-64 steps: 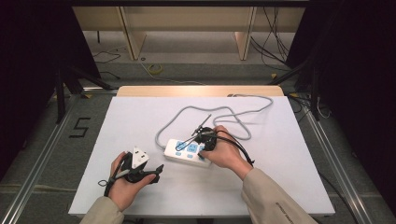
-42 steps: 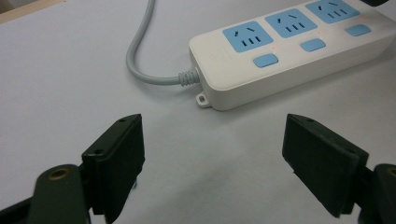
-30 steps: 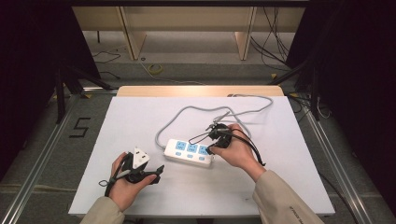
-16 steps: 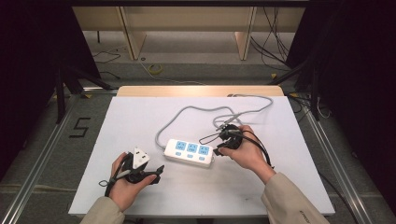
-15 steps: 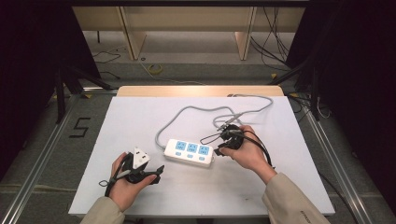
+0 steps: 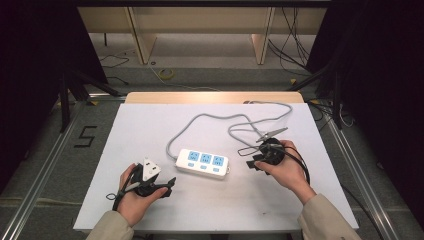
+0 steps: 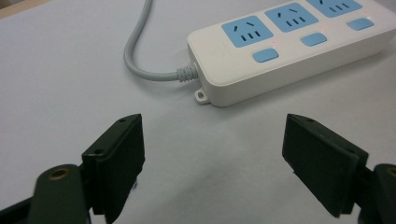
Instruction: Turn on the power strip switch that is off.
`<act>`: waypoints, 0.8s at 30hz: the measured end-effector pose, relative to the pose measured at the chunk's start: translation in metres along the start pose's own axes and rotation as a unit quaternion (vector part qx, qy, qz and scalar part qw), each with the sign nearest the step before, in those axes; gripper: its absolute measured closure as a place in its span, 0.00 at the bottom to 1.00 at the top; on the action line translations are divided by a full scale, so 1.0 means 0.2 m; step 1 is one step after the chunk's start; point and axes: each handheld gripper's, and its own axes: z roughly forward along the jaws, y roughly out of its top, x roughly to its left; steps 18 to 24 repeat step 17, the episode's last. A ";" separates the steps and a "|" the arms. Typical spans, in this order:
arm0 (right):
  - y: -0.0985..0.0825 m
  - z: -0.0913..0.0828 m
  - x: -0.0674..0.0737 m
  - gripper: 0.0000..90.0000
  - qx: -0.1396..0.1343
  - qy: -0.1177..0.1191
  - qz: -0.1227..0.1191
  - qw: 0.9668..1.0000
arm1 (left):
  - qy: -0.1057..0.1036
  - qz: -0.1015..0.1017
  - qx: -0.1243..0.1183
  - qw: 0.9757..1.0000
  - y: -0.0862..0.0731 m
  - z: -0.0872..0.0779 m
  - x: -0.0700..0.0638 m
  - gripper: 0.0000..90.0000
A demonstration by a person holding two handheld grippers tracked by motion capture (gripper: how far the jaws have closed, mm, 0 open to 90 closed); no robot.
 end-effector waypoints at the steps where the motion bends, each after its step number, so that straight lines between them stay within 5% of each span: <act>1: -0.01 0.00 -0.01 0.67 -0.002 -0.001 0.002 1.000 | 0.000 0.000 0.000 1.000 0.00 0.00 0.00 0.23; 12: -0.23 -0.07 -0.01 0.65 -0.047 -0.009 0.014 0.999 | 0.003 0.002 0.002 1.000 -0.01 0.00 0.00 0.23; 24: -0.26 -0.10 0.00 0.65 -0.064 -0.008 0.015 0.998 | 0.004 -0.001 0.000 1.000 -0.01 0.00 0.01 0.23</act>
